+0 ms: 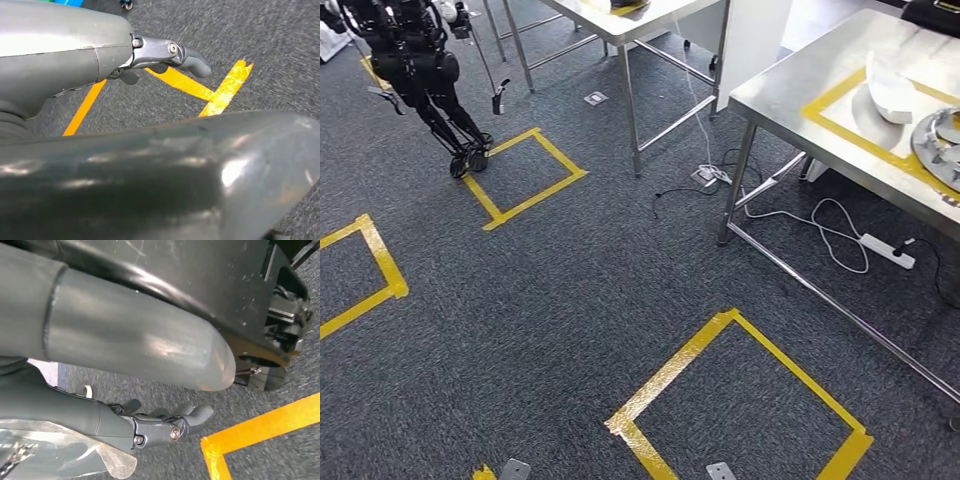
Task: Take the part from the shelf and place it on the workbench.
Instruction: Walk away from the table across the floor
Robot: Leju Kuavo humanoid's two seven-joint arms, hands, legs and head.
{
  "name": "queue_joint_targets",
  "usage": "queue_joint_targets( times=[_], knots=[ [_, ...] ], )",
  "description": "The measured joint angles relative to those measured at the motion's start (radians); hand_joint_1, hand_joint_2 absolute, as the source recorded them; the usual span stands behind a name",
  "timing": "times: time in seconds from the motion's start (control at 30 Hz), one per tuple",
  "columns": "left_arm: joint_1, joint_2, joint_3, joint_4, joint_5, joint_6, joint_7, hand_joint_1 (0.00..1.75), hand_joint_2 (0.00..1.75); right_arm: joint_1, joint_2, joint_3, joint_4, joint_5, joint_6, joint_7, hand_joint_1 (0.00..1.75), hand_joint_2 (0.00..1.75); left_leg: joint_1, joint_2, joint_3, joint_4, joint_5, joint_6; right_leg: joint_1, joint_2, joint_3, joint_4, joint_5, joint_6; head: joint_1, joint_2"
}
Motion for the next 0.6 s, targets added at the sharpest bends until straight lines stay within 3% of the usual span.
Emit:
queue_joint_targets(
  times=[0.07, 0.1, 0.17, 0.2, 0.27, 0.33, 0.4, 0.43, 0.47, 0.5, 0.57, 0.6],
  knots=[
    [-0.003, 0.000, 0.000, 0.000, 0.000, 0.000, 0.000, 0.00, 0.00, 0.000, 0.000, 0.000, 0.000, 0.000, 0.000, 0.000, 0.00, 0.00, -0.009, 0.047, 0.059, -0.116, 0.036, 0.009, 0.005, -0.022, 0.004, 0.001, -0.008, 0.011, 0.000, 0.000],
    [-0.005, 0.000, 0.000, 0.000, 0.000, 0.000, 0.000, 0.00, 0.00, -0.001, 0.000, 0.000, 0.000, 0.000, 0.000, -0.001, 0.00, 0.00, -0.014, 0.061, 0.069, -0.141, 0.037, 0.015, 0.007, -0.032, 0.006, 0.001, -0.011, 0.017, 0.002, 0.000],
    [-0.003, 0.000, 0.000, 0.000, 0.000, 0.000, 0.000, 0.00, 0.00, -0.004, 0.000, 0.000, 0.000, 0.000, 0.000, -0.002, 0.00, 0.00, -0.019, 0.050, 0.067, -0.147, 0.033, 0.029, 0.009, -0.053, 0.012, -0.001, -0.015, 0.028, 0.003, 0.000],
    [0.000, 0.000, 0.000, 0.000, 0.000, 0.000, 0.000, 0.00, 0.00, -0.005, 0.000, 0.000, 0.000, 0.000, 0.000, -0.003, 0.00, 0.00, -0.018, 0.038, 0.067, -0.151, 0.035, 0.035, 0.007, -0.049, 0.013, 0.002, -0.020, 0.033, 0.004, 0.000],
    [0.001, 0.000, 0.000, 0.000, 0.000, 0.001, 0.000, 0.00, 0.00, -0.007, 0.000, 0.000, 0.000, -0.001, 0.001, -0.006, 0.00, 0.00, -0.015, 0.015, 0.067, -0.159, 0.041, 0.050, 0.004, -0.001, -0.008, 0.047, -0.055, 0.040, 0.009, 0.000],
    [-0.003, -0.001, 0.000, 0.000, 0.000, 0.001, 0.001, 0.00, 0.00, -0.004, 0.000, 0.000, 0.000, -0.001, 0.002, -0.007, 0.00, 0.00, -0.014, -0.010, 0.066, -0.160, 0.045, 0.060, 0.003, 0.058, -0.069, 0.169, -0.114, 0.041, 0.015, 0.000],
    [-0.004, -0.001, 0.000, 0.000, -0.001, 0.001, 0.001, 0.00, 0.00, 0.000, 0.000, 0.000, 0.000, 0.000, 0.003, -0.007, 0.00, 0.00, -0.016, -0.040, 0.065, -0.159, 0.045, 0.063, 0.005, 0.074, -0.131, 0.279, -0.142, 0.040, 0.016, 0.000],
    [-0.003, -0.001, 0.000, 0.000, -0.001, 0.001, 0.001, 0.00, 0.00, 0.002, 0.000, 0.000, 0.000, 0.000, 0.003, -0.007, 0.00, 0.00, -0.017, -0.056, 0.065, -0.159, 0.045, 0.063, 0.005, 0.076, -0.143, 0.287, -0.127, 0.038, 0.017, 0.000],
    [-0.002, -0.001, 0.000, 0.000, -0.001, 0.001, 0.002, 0.00, 0.00, 0.002, 0.000, 0.000, 0.000, 0.000, 0.004, -0.008, 0.00, 0.00, -0.017, -0.071, 0.066, -0.158, 0.045, 0.063, 0.005, 0.079, -0.136, 0.255, -0.095, 0.037, 0.016, 0.000],
    [-0.002, -0.001, 0.000, 0.000, -0.001, 0.001, 0.002, 0.00, 0.00, 0.002, 0.000, 0.000, 0.000, 0.000, 0.004, -0.008, 0.00, 0.00, -0.016, -0.086, 0.067, -0.156, 0.045, 0.063, 0.005, 0.087, -0.111, 0.190, -0.052, 0.035, 0.016, 0.000],
    [-0.003, -0.002, 0.000, 0.000, -0.001, 0.001, 0.002, 0.00, 0.00, 0.000, 0.000, 0.000, 0.000, 0.000, 0.004, -0.009, 0.00, 0.00, -0.016, -0.113, 0.064, -0.150, 0.044, 0.058, 0.000, 0.140, -0.058, 0.065, 0.000, 0.031, 0.016, 0.000],
    [-0.004, -0.002, 0.000, 0.000, -0.001, 0.001, 0.002, 0.00, 0.00, 0.000, 0.000, 0.000, 0.000, 0.000, 0.005, -0.010, 0.00, 0.00, -0.014, -0.125, 0.060, -0.148, 0.045, 0.053, -0.001, 0.161, -0.041, 0.030, 0.008, 0.029, 0.016, 0.000]
  ],
)
